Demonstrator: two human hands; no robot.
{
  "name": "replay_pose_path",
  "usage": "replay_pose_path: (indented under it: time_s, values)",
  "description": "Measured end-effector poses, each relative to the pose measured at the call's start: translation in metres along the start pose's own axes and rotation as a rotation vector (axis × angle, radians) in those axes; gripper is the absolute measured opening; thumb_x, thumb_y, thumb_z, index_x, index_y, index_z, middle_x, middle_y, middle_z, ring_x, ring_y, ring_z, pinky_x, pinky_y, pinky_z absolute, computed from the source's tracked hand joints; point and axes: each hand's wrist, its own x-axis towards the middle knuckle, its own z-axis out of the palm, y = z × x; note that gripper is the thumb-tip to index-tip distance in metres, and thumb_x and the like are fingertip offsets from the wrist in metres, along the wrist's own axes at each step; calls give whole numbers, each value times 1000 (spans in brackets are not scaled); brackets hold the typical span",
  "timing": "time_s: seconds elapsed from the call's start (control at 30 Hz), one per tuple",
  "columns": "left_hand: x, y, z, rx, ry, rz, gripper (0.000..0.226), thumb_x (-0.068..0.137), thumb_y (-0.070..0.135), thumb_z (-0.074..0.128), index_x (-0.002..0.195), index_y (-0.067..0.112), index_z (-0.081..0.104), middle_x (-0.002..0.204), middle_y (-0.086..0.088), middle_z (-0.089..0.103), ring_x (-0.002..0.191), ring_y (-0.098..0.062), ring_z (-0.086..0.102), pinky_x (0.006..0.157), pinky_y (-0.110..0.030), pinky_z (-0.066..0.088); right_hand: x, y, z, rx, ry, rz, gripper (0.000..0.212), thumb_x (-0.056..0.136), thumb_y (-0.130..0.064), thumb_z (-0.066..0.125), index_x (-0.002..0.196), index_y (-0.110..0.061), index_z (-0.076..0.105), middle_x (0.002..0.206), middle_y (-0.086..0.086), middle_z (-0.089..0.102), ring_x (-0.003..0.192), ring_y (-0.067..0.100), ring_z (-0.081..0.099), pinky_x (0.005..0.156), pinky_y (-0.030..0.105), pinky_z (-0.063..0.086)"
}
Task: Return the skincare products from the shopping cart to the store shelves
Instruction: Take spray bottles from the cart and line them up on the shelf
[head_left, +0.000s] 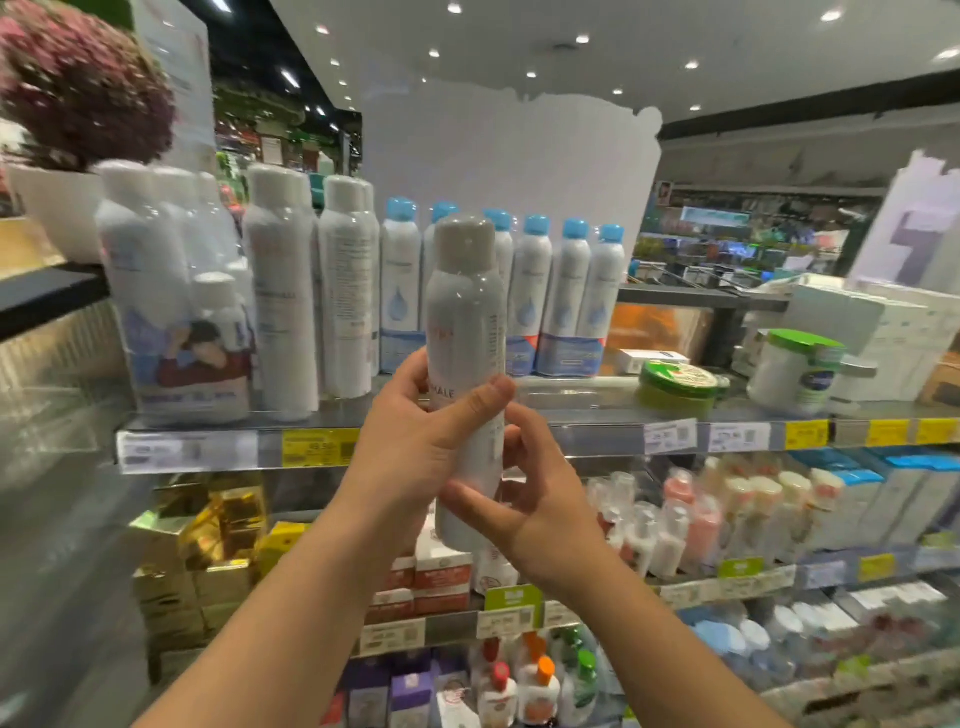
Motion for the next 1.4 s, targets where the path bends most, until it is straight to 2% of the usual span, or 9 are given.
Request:
replay_pose_path:
  time_s: [0.2,0.37,0.5,0.57,0.63,0.8,1.07,1.23,1.4]
  values:
    - [14,18,-50,-9,-17,81,37,86,14,74,121,29,71,114,-3,75,107,-24,72,87,-41,59,35,-3,34,88,14,-11,61,86,-31,82,135,-41,48,114,1,67,105,18,70,86,36,61]
    - [18,21,-77,-13,25,126,54,94,-11,58,137,21,60,128,-1,71,117,-21,69,98,-39,57,55,-7,56,281,4,105,40,99,-18,63,135,-33,51,115,-2,70,106,13,70,84,30,60]
    - [19,22,-89,78,27,164,53,94,-8,62,133,28,62,122,11,73,114,-11,69,87,-27,59,68,-14,69,336,-32,195,33,105,-12,45,127,-35,53,122,-1,67,112,18,65,89,35,56]
    - [20,23,-93,96,36,171,52,93,-5,64,130,31,63,121,13,73,113,-9,69,87,-27,59,72,-13,73,317,-57,181,33,102,-26,58,133,-34,51,123,-2,69,112,16,68,92,36,57]
    - [22,24,-96,102,46,176,49,93,-3,66,126,33,65,118,13,74,110,-8,70,86,-28,60,76,-12,75,230,-83,150,55,88,-42,76,135,-33,50,120,-6,72,112,14,70,96,38,57]
    - [30,29,-106,116,73,228,46,96,-1,63,128,32,65,117,9,75,112,-9,69,88,-29,60,92,-23,82,198,12,73,49,86,-22,83,129,-26,58,111,-1,74,101,12,73,84,31,61]
    - [42,22,-119,168,134,230,40,96,15,67,130,37,67,123,4,72,121,-10,64,101,-33,53,131,-38,91,10,93,29,46,82,-23,87,123,-20,65,105,-6,76,95,6,73,86,33,63]
    - [43,19,-126,195,130,193,38,100,12,62,126,40,65,121,8,72,114,0,65,94,-20,49,149,-34,96,-73,130,30,42,82,-24,87,117,-23,66,104,-8,76,94,5,73,86,33,63]
    - [46,18,-131,216,118,173,40,100,14,61,125,46,60,124,17,69,118,4,62,94,-17,47,162,-21,104,-88,145,51,69,77,-20,89,134,-19,51,106,-4,76,96,7,74,91,36,62]
